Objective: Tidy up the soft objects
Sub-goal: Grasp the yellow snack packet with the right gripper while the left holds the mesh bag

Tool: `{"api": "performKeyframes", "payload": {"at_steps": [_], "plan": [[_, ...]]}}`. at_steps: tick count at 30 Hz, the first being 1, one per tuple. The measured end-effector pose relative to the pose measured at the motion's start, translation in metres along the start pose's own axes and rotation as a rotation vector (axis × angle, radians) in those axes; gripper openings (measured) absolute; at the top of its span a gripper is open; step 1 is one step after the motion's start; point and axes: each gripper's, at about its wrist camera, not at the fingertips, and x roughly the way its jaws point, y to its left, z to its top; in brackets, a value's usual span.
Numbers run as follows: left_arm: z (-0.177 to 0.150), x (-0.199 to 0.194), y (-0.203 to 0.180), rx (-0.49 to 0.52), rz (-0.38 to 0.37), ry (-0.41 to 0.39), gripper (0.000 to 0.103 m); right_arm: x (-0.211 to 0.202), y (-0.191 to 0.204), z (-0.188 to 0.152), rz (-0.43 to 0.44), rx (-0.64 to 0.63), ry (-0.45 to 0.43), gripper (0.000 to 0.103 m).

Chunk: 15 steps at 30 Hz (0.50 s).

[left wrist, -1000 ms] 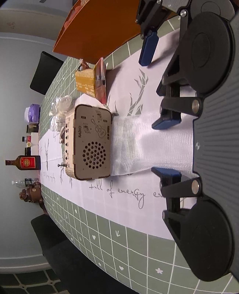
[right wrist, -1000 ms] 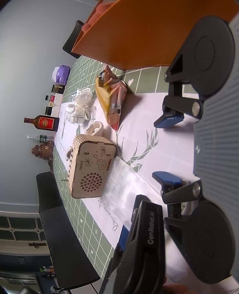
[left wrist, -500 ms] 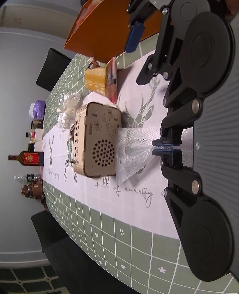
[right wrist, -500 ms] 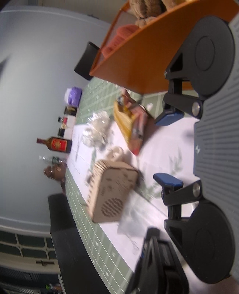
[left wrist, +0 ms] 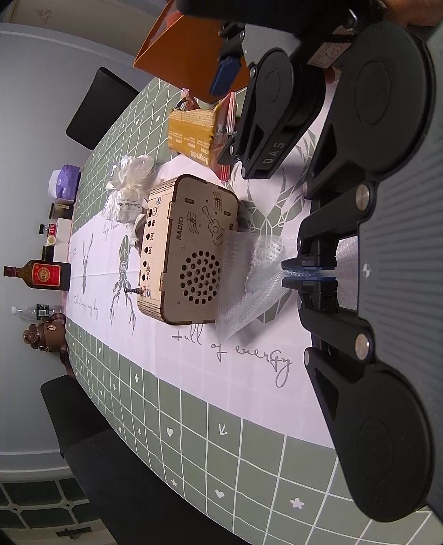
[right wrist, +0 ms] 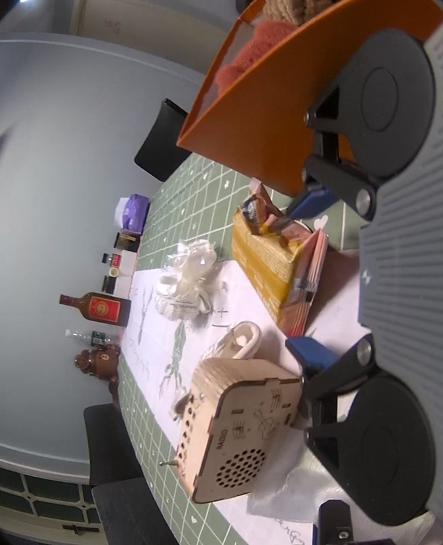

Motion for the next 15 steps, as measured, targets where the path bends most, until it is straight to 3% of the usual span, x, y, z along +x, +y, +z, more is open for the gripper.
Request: {"api": "performKeyframes", "payload": {"at_steps": [3, 5, 6, 9, 12, 15], "plan": [[0.001, 0.003, -0.003, -0.003, 0.001, 0.007, 0.003, 0.005, 0.001, -0.002, 0.007, -0.012, 0.012, 0.058], [0.001, 0.004, -0.004, -0.005, 0.0, 0.009, 0.003, 0.006, 0.002, -0.003, 0.001, -0.023, 0.012, 0.047], [0.0, 0.004, -0.004, -0.005, -0.001, 0.011, 0.003, 0.007, 0.002, -0.003, -0.003, -0.025, 0.013, 0.035], [0.0, 0.004, -0.006, -0.004, -0.001, 0.011, 0.003, 0.007, -0.001, -0.003, 0.006, -0.014, 0.014, 0.029], [-0.001, 0.004, -0.006, -0.006, 0.003, 0.012, 0.003, 0.004, -0.001, -0.004, 0.019, -0.024, 0.009, 0.014], [-0.002, 0.002, -0.004, -0.007, 0.008, 0.011, 0.003, -0.004, 0.003, -0.005, 0.028, -0.042, -0.014, 0.009]]}}
